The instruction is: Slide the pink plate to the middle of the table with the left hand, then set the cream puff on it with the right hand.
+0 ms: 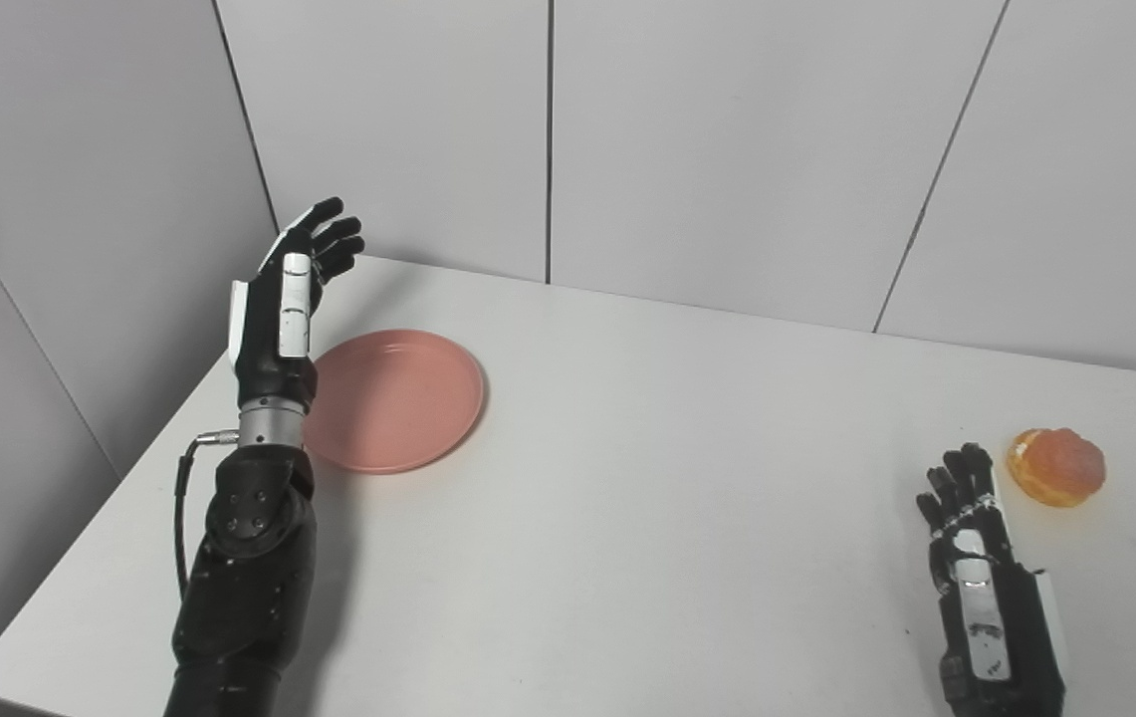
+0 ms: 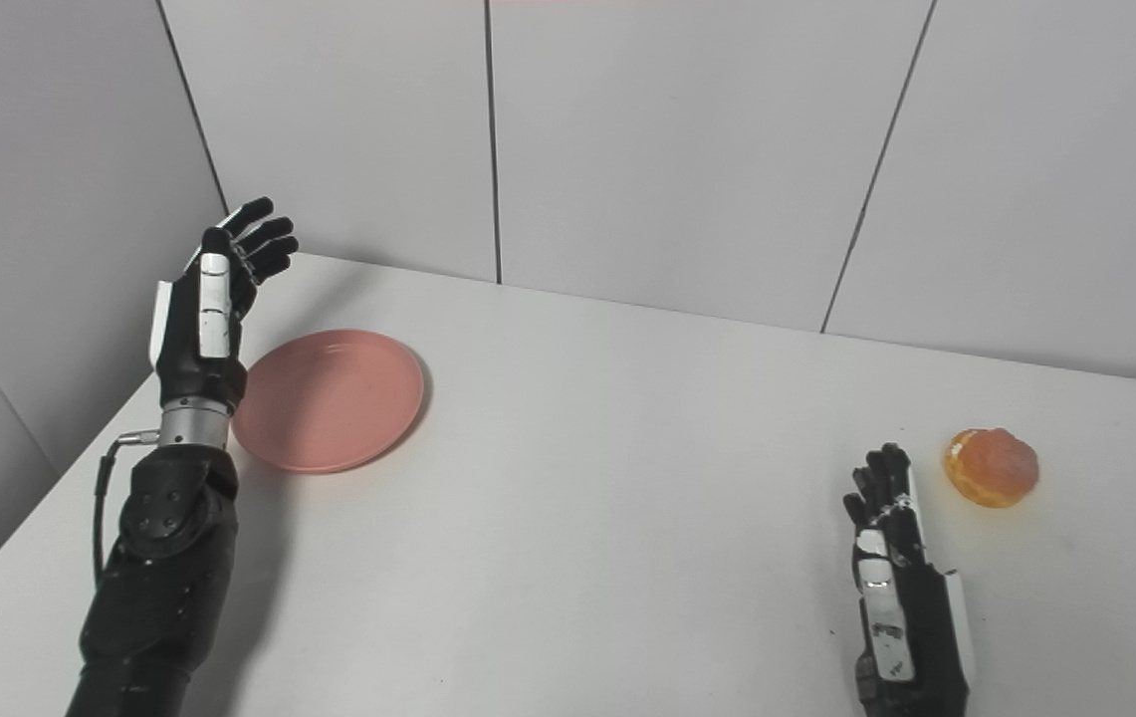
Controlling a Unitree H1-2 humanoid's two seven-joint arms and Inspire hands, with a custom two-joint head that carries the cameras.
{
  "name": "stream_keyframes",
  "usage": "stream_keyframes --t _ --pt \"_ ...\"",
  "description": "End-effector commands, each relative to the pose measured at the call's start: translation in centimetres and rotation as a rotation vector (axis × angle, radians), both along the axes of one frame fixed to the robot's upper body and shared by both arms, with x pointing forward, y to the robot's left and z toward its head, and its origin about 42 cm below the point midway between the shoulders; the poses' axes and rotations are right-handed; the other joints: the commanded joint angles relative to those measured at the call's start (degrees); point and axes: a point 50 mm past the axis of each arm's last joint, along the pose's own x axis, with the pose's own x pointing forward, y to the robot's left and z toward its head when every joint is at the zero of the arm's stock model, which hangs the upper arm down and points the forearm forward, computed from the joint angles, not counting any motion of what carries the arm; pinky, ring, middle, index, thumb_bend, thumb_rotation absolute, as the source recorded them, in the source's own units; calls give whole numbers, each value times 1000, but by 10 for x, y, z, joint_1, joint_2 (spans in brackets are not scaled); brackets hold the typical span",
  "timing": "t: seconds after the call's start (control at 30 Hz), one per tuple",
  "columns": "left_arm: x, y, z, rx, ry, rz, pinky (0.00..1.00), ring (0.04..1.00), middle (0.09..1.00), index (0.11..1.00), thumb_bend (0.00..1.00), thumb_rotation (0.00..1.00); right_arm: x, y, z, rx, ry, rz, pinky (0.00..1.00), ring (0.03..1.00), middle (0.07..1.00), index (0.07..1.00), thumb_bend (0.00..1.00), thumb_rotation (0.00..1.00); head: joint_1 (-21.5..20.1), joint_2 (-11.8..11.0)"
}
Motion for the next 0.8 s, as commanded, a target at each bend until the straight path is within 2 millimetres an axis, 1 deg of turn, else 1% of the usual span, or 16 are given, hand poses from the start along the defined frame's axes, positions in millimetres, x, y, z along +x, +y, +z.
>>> stream_keyframes --t 0.0,0.13,0.3,0.33,0.37,0.4,0.43,0.57,0.63,0.73,0.77 --pt "10 17 25 52 -48 5 867 775 758 754 725 1000 -28 -2 -54 8 172 -19 1000 1000 1000 1000 572 833 0 1" --pt "20 38 23 82 -9 10 894 768 749 747 735 1000 -28 -3 -54 6 172 -15 1000 1000 1000 1000 563 837 0 0" --pt "28 54 15 101 42 33 855 757 747 742 735 1000 -28 -3 -55 17 176 -23 1000 1000 1000 1000 567 826 3 0" --pt "30 56 13 104 50 38 824 747 741 729 736 1000 -28 -3 -54 16 176 -23 1000 1000 1000 1000 573 826 3 0" --pt "32 60 10 95 70 42 813 744 739 725 736 1000 -28 -3 -54 14 175 -22 1000 1000 1000 1000 575 826 2 0" --pt "34 63 8 89 84 44 837 744 730 715 769 1000 -28 -3 -54 14 174 -21 1000 1000 1000 1000 571 828 2 0" --pt "36 66 5 83 95 47 845 744 727 712 781 1000 -28 -3 -55 15 173 -20 1000 1000 1000 1000 570 828 1 0" --pt "38 72 -6 86 140 51 908 757 724 718 772 1000 -28 -3 -54 13 172 -18 1000 1000 1000 1000 566 831 1 0" --pt "38 74 -12 89 162 48 893 751 722 717 750 1000 -28 -3 -54 15 170 -23 1000 1000 1000 1000 557 840 1 0" --pt "38 76 -20 54 211 52 851 721 714 709 786 1000 -29 -3 -54 19 166 -24 1000 1000 1000 1000 553 832 0 0" --pt "37 76 -23 42 226 53 856 720 716 711 792 1000 -29 -3 -54 22 164 -21 1000 1000 1000 1000 552 827 0 1"
